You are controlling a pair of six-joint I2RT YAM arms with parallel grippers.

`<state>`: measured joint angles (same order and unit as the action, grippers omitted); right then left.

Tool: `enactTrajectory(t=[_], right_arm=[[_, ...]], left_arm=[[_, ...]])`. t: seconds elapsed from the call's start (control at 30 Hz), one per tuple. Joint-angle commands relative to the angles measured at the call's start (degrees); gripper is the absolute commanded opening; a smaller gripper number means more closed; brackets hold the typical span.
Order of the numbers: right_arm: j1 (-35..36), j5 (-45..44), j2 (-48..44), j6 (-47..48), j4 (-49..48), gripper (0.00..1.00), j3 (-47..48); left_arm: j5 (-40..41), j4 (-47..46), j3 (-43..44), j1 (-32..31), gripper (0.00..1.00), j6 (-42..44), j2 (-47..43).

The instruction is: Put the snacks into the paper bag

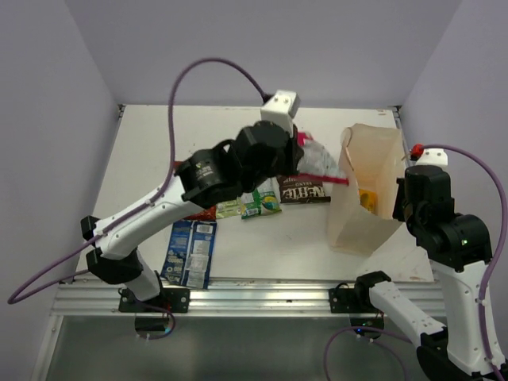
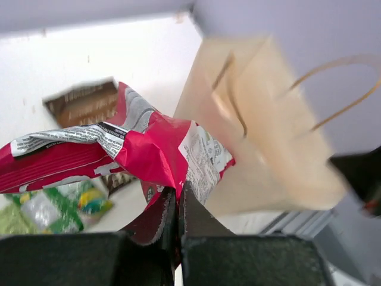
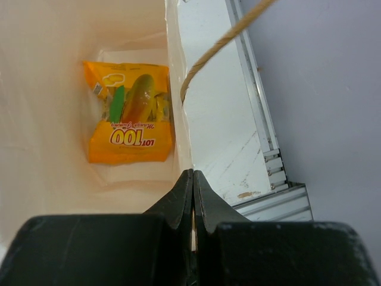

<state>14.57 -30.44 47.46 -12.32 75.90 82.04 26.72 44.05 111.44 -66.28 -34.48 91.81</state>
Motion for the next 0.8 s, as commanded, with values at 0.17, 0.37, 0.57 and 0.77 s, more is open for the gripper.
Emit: enactTrajectory(t=[0.17,0.37,0.57,0.77], right_arm=[[0.02,0.9,-0.44,1.59,0.04,0.0,1.02],[0.02,0.9,-0.18,1.68,0.04,0.0,1.02],[0.02,0.99,-0.09,1.68,0.04,0.0,1.19],[0.02,0.99,-0.27,1.68,-0.05,0.0,0.75]], left_arm=[[6.6,-3.76,23.76,-0.08,0.0,14.6,6.29],[-3.15,-18.83,21.62,-0.95,0.0,19.36,7.76],[-8.7,-22.95,24.35,-6.75,0.0,23.84,14.09],[-3.62,-24.18,23.92,-9.22,0.0,26.48,13.49]])
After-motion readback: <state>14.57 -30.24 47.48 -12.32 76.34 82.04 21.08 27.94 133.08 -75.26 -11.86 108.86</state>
